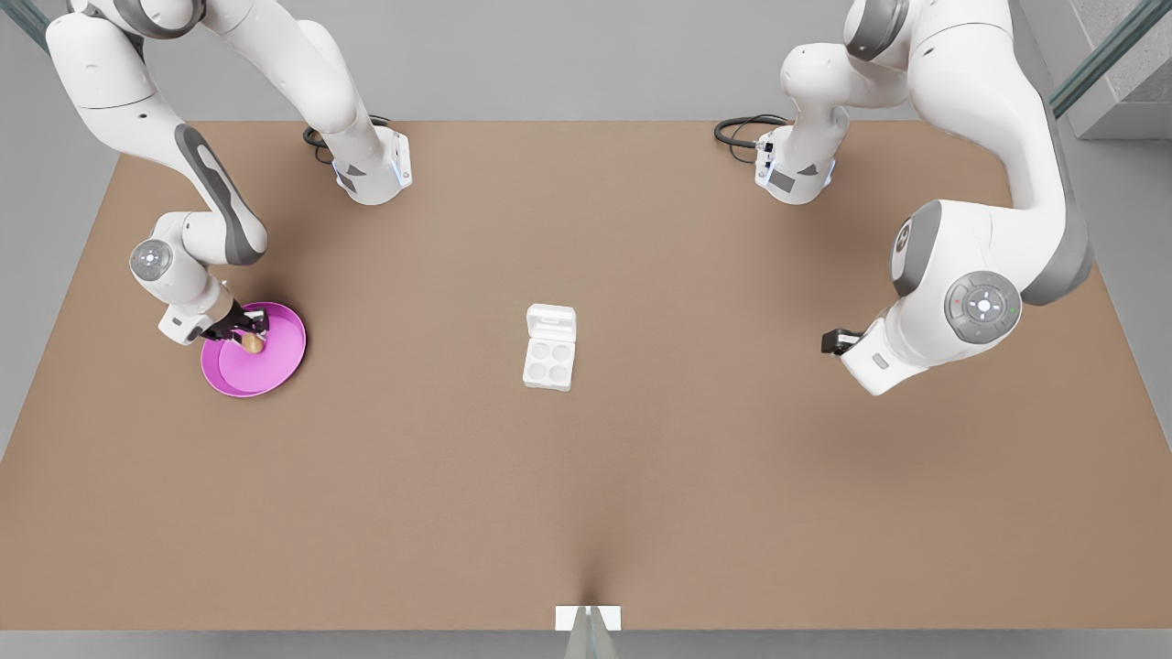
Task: Pack egg into the box and close the box lid
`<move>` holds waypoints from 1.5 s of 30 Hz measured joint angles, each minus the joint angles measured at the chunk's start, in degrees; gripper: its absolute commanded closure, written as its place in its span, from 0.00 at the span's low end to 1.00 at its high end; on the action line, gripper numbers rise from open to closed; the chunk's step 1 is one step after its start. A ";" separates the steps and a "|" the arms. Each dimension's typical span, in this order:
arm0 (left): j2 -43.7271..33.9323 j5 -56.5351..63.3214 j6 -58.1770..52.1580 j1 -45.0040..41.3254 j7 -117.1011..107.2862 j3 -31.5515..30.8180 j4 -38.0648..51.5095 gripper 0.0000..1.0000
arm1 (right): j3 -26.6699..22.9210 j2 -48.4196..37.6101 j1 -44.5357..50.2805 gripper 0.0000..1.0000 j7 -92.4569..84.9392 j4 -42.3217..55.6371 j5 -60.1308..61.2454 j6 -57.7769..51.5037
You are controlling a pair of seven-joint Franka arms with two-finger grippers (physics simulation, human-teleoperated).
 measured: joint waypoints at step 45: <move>0.23 0.88 -0.47 0.32 0.02 -0.08 -0.82 0.00 | -49.16 7.02 116.98 0.56 25.72 45.94 50.09 -37.05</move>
